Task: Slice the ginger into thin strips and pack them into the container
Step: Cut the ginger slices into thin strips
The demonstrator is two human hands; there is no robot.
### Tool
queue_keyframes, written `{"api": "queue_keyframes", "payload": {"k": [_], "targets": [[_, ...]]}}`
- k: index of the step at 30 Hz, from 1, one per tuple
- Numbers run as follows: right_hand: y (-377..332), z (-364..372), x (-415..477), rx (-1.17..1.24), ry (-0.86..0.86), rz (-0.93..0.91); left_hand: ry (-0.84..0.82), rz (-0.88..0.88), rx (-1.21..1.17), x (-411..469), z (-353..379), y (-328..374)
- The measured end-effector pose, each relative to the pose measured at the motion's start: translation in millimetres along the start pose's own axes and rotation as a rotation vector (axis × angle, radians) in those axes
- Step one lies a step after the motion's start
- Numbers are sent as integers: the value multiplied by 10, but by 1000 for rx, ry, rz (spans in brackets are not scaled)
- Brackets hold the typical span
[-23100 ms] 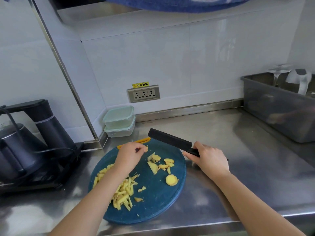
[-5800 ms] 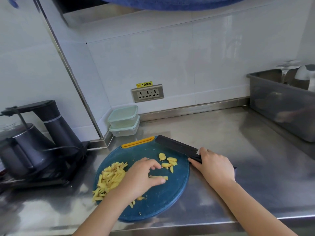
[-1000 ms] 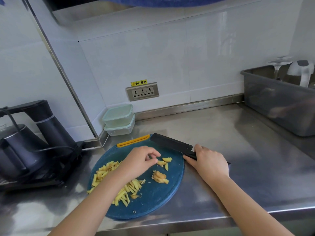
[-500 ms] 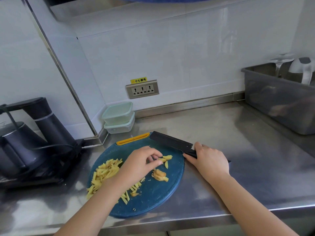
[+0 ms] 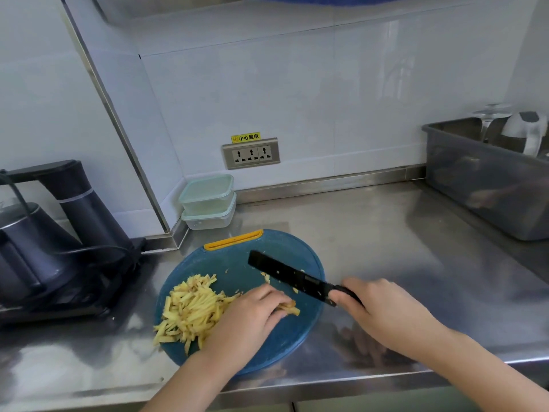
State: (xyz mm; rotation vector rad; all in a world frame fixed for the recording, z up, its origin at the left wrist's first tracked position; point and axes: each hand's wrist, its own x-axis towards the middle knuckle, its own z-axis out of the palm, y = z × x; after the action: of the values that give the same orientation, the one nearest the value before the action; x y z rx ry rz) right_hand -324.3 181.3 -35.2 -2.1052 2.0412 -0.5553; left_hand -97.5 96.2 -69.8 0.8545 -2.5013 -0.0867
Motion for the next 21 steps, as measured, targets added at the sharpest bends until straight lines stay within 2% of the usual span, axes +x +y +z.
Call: {"api": "queue_keyframes", "payload": {"k": [8, 16, 21], "targets": [[15, -53, -10, -45, -158, 43, 58, -21, -52, -12, 30, -5], [-188, -58, 10, -39, -223, 8, 151, -35, -110, -52, 111, -2], [-327, 6, -106, -66, -226, 63, 156, -94, -203, -39, 104, -16]]}}
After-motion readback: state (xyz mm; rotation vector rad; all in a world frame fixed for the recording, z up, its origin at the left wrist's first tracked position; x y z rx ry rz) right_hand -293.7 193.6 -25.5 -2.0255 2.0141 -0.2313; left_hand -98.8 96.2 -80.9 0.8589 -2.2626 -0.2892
